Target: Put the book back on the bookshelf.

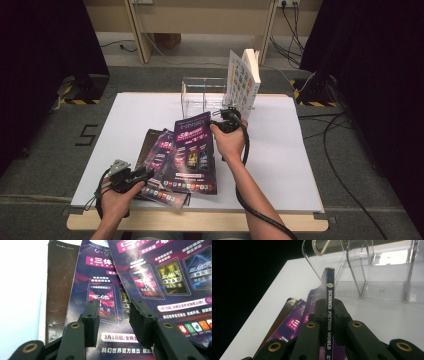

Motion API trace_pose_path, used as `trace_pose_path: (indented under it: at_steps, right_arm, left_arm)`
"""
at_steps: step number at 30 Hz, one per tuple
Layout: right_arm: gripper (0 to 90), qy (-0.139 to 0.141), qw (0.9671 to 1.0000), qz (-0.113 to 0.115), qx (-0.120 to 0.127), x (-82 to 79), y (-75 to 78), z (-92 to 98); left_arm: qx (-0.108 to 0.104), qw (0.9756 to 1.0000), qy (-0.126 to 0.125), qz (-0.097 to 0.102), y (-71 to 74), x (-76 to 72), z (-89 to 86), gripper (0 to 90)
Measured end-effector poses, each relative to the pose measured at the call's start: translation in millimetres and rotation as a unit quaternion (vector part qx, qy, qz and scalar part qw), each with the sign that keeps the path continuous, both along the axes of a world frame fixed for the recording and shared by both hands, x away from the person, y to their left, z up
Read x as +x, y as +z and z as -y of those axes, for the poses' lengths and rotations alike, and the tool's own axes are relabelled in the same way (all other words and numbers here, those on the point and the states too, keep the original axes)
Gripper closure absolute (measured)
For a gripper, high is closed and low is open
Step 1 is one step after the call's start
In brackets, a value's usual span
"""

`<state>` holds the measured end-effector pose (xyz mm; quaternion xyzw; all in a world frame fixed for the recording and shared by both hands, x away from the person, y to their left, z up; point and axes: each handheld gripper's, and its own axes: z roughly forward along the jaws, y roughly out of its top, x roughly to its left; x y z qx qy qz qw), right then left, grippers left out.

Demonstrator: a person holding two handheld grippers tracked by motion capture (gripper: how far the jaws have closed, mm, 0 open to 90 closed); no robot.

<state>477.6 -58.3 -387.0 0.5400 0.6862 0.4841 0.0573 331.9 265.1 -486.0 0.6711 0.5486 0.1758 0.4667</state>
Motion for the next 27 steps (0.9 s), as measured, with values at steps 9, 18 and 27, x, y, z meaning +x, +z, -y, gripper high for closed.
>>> trace_pose_path:
  at_steps: [9,18,27]
  right_arm:
    - [85.0,-0.003,0.9994,0.034,-0.006,-9.6,17.7,5.4]
    - [85.0,-0.013,0.9975,0.069,-0.004,-19.3,36.3,15.4]
    - [85.0,-0.027,0.9951,0.095,-0.004,-23.1,54.0,25.2]
  left_arm:
    - [-0.004,1.0,0.005,0.007,-0.7,-2.0,-2.8,58.7]
    - [-0.006,0.9999,0.01,0.012,-1.0,-4.0,-5.3,58.9]
    - [-0.008,0.9998,0.012,0.012,-1.4,-5.1,-6.0,59.3]
